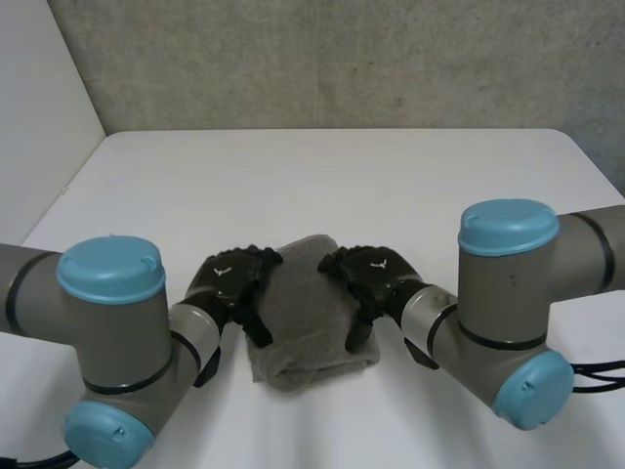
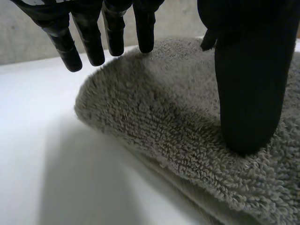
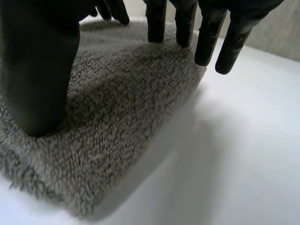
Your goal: Fold the laundry
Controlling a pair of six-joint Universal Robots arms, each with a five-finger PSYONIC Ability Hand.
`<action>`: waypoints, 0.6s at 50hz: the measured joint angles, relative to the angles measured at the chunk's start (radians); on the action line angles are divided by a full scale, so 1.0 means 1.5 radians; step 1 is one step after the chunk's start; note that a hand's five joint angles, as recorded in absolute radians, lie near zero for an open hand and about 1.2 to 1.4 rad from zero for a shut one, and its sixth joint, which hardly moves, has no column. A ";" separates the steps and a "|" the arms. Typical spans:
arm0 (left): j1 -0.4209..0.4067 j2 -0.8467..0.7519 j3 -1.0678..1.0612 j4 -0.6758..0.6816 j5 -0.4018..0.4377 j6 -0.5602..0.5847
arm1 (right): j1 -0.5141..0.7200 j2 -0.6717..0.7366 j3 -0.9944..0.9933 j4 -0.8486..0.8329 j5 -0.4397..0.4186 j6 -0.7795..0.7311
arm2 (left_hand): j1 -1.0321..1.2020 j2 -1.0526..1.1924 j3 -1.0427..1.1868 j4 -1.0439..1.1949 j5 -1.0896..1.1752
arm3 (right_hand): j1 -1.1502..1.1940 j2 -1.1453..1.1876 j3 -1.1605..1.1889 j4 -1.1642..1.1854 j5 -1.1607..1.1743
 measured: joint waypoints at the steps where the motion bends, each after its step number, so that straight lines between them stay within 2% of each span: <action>1: -0.001 0.001 0.001 -0.001 -0.001 0.000 | 0.000 0.002 -0.004 0.004 0.001 -0.004 | 0.000 -0.001 0.000 -0.001 0.000 | 0.000 0.000 0.000 0.000 0.000; 5: 0.000 0.031 0.008 -0.006 -0.005 0.001 | -0.004 -0.023 -0.014 0.016 0.005 -0.013 | -0.003 -0.001 0.000 -0.001 -0.002 | 0.000 0.000 0.000 0.000 0.000; 12: 0.003 0.152 0.052 -0.036 -0.015 0.000 | -0.038 -0.166 -0.028 0.023 0.010 -0.014 | -0.003 -0.001 0.000 -0.001 -0.002 | 0.000 0.000 0.000 0.000 0.000; 15: 0.004 0.209 0.103 -0.092 -0.027 -0.001 | -0.057 -0.227 -0.042 0.026 0.026 -0.007 | -0.026 -0.025 -0.025 -0.025 -0.022 | 0.000 0.000 0.000 0.000 0.000; 19: 0.006 0.259 0.199 -0.211 -0.060 -0.004 | -0.082 -0.292 -0.071 0.048 0.082 0.000 | -0.051 -0.051 -0.051 -0.052 -0.034 | 0.000 0.000 0.000 0.000 0.000; 24: 0.012 0.278 0.297 -0.349 -0.093 -0.007 | -0.098 -0.321 -0.104 0.100 0.140 -0.001 | -0.056 -0.056 -0.056 -0.057 -0.036 | 0.000 0.000 0.000 0.000 0.000; 30: 0.029 0.279 0.332 -0.413 -0.103 -0.007 | -0.108 -0.322 -0.126 0.144 0.163 -0.005 | -0.057 -0.057 -0.056 -0.058 -0.036 | 0.000 0.000 0.000 0.000 0.000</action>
